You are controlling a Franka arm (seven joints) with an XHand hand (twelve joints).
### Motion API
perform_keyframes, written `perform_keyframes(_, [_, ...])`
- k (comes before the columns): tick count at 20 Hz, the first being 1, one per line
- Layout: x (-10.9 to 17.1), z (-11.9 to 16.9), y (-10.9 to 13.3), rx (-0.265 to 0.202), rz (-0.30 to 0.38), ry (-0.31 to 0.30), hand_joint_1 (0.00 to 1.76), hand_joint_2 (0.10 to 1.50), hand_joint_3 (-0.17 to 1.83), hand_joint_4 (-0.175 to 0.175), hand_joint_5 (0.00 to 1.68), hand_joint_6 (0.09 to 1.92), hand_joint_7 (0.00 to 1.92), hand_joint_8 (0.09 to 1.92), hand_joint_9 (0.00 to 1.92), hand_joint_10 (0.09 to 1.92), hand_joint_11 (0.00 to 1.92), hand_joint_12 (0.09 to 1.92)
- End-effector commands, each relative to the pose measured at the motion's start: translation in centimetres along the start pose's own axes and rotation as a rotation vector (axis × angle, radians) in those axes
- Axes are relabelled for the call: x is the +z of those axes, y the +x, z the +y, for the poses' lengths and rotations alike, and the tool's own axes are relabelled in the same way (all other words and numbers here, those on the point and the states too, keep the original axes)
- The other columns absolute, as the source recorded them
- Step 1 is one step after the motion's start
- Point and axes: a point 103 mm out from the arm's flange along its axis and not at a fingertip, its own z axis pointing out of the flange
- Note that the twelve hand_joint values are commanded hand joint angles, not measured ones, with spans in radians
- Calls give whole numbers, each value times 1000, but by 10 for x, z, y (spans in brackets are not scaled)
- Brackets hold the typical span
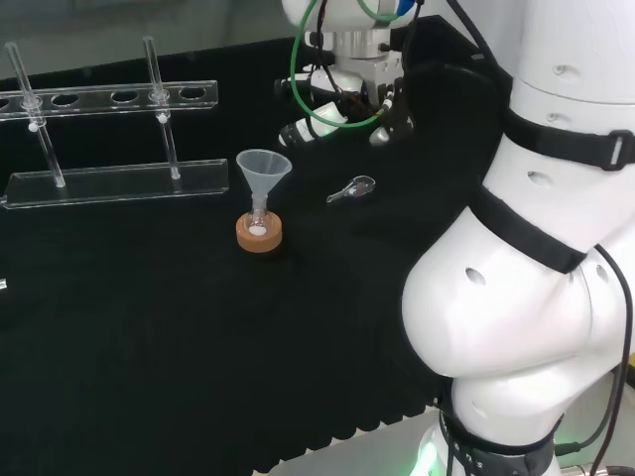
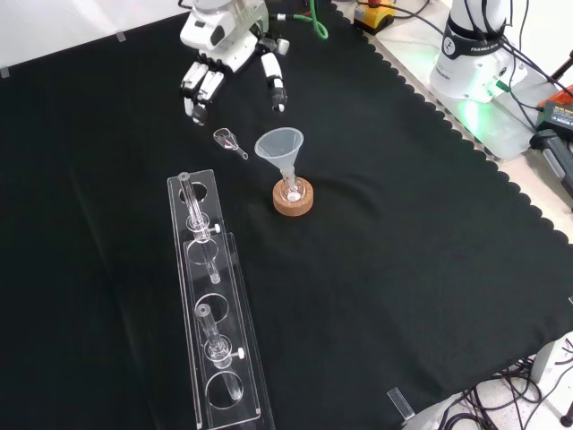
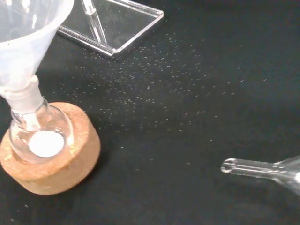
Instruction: Remove the funnel from the round-bottom flask.
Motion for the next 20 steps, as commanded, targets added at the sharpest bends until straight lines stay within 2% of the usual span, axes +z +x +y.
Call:
perform_keyframes(1, [12,7,13,8,42,38,217,669,123,-117,67,87,0,237,0,936,110,1570])
perform_keyframes(5, [12,4,18,36,83,73,200,665,109,-119,58,87,0,210,0,908,87,1576])
perform_keyframes(9, [12,2,24,38,116,108,178,665,91,-125,44,87,0,174,0,851,26,1592])
perform_keyframes(15, [14,0,34,44,120,129,163,666,82,-132,37,87,0,156,0,825,0,1599])
perform_keyframes(20, [18,-3,40,57,114,119,161,667,81,-137,39,87,0,153,0,820,0,1598])
